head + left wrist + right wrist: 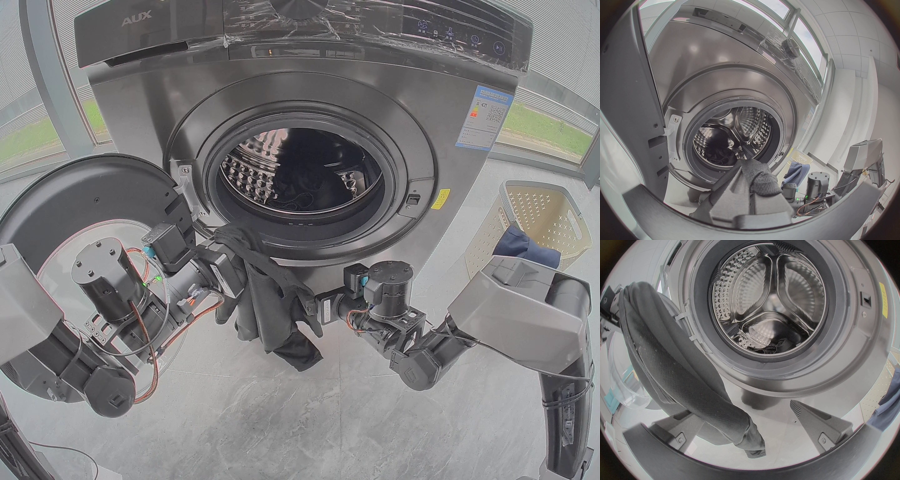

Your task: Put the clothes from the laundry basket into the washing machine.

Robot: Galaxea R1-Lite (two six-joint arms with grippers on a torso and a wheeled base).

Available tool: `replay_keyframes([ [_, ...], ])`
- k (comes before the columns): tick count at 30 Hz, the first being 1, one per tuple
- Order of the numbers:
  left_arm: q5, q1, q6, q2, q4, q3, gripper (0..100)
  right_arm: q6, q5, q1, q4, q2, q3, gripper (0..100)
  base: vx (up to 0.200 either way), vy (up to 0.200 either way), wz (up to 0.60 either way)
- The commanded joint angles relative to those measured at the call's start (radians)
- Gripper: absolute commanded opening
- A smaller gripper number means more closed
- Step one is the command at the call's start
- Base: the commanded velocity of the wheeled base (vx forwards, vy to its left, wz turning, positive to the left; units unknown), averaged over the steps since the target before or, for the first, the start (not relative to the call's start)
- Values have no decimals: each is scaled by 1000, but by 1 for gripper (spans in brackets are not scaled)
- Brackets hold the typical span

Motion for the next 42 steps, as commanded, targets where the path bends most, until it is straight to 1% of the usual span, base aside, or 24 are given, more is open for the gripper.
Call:
replay_keyframes([
  [1, -1, 0, 0, -2, 0, 1, 0, 0, 2, 3, -10, 65, -27, 100, 0, 0, 0],
  [11, -1, -2, 0, -9, 0, 1, 0, 0, 5, 11, -31, 115, -90, 100, 0, 0, 0],
  [20, -1, -6, -2, -10, 0, 1, 0, 0, 11, 28, -33, 126, -119, 100, 0, 0, 0],
  [21, -1, -6, -2, -10, -2, 2, 0, -1, 13, 28, -50, 129, -124, 0, 0, 0, 0],
  [28, -1, -5, -2, -1, 0, 4, 0, -3, 19, 6, -84, 80, -107, 0, 0, 0, 0],
  [31, -1, -5, -2, -1, 0, 5, 0, -3, 19, -14, -90, 20, -59, 0, 0, 0, 0],
  [35, -1, 2, -3, -7, 0, 7, 0, -9, 20, -37, -140, -130, 94, 0, 0, 0, 0],
  [36, -1, 2, -3, -7, 0, 7, 0, -9, 20, -37, -140, -130, 94, 0, 0, 0, 0],
  [37, -2, 3, -5, -13, 0, 7, 0, -7, 20, -44, -162, -199, 157, 0, 0, 0, 0],
  [41, -2, 5, 0, -29, -2, 13, 0, 7, 31, -57, -193, -334, 263, 0, 0, 0, 0],
  [42, -2, 5, 1, -33, -2, 13, 0, 10, 31, -57, -196, -350, 272, 0, 0, 0, 0],
])
